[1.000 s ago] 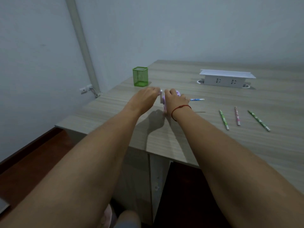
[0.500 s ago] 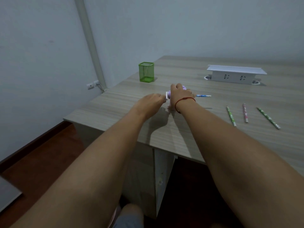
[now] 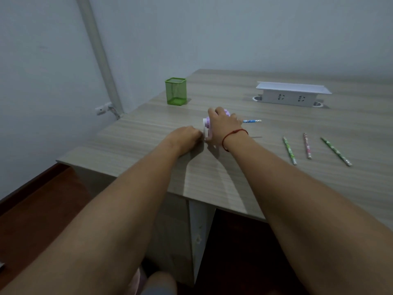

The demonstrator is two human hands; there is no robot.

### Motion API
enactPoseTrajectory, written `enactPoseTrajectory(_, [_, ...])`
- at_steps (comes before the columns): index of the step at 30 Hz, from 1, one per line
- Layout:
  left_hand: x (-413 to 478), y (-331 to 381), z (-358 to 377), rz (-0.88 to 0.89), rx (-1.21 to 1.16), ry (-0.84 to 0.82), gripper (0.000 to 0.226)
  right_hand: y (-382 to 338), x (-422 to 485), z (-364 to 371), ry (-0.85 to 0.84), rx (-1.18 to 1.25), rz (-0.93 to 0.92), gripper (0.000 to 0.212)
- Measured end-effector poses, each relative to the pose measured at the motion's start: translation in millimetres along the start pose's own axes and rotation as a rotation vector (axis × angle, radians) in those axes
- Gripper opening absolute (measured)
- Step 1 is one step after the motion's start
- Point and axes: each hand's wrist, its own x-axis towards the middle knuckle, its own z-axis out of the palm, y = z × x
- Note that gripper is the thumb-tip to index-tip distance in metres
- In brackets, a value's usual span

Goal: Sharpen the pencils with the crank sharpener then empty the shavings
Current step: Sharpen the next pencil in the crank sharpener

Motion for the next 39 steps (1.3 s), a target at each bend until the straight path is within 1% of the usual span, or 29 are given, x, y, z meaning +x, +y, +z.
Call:
enactPoseTrajectory(2, [6.2, -2.5, -1.4, -0.003, 0.056, -0.015, 0.025, -0.8, 1.7, 0.9, 0.003, -0.002, -0.020, 0.067])
enactPoseTrajectory(7, [27.0, -7.5, -11.0, -0.012, 0.159, 0.049, 0.023, 0.7, 1.7, 1.4, -0.030, -0.008, -0.004, 0.073])
enactPoseTrajectory(11, [39.9, -15.5, -31.9, 0.070, 0.178, 0.192, 0.021, -1.2, 2.1, -3.7, -0.043, -0.021, 0.041, 0.070])
enactPoseTrajectory(13, [34.7, -15.1, -34.6, 0.113, 0.155, 0.252, 0.023, -0.9, 3.6, -6.5, -0.083, -0.032, 0.050, 0.076])
enactPoseTrajectory(15, [28.5, -15.0, -33.1, 0.139, 0.124, 0.315, 0.026, 0.4, 6.1, -6.1, -0.088, -0.044, 0.029, 0.082])
enactPoseTrajectory(17, [21.8, -15.0, -31.1, 0.159, 0.108, 0.374, 0.027, -0.4, 9.6, -4.6, -0.091, -0.042, 0.028, 0.079])
enactPoseTrajectory(20, [7.1, -13.7, -26.6, 0.204, 0.097, 0.432, 0.024, -2.4, 11.9, -4.5, -0.089, -0.017, 0.049, 0.065])
enactPoseTrajectory(21, [0.2, -12.3, -22.9, 0.211, 0.080, 0.435, 0.022, -2.9, 12.2, -4.9, -0.095, -0.014, 0.060, 0.064])
enactPoseTrajectory(24, [-18.2, -5.4, -12.0, 0.234, 0.017, 0.402, 0.022, -4.2, 12.0, -5.9, -0.115, -0.016, 0.081, 0.074])
enactPoseTrajectory(28, [-17.3, -6.4, -12.0, 0.213, 0.000, 0.376, 0.020, -3.8, 10.9, -9.6, -0.128, 0.004, 0.088, 0.076])
enactPoseTrajectory(30, [-18.8, -6.6, -4.8, 0.208, -0.005, 0.351, 0.019, -2.9, 11.0, -10.0, -0.121, 0.016, 0.082, 0.073])
enactPoseTrajectory(34, [-25.6, 3.9, 15.1, 0.119, -0.079, 0.263, 0.019, -1.0, 10.4, -8.4, -0.096, 0.005, 0.042, 0.071])
enactPoseTrajectory(39, [-11.1, 0.5, 6.3, 0.040, -0.094, 0.126, 0.025, 1.6, 10.4, -8.1, -0.078, -0.003, 0.009, 0.067])
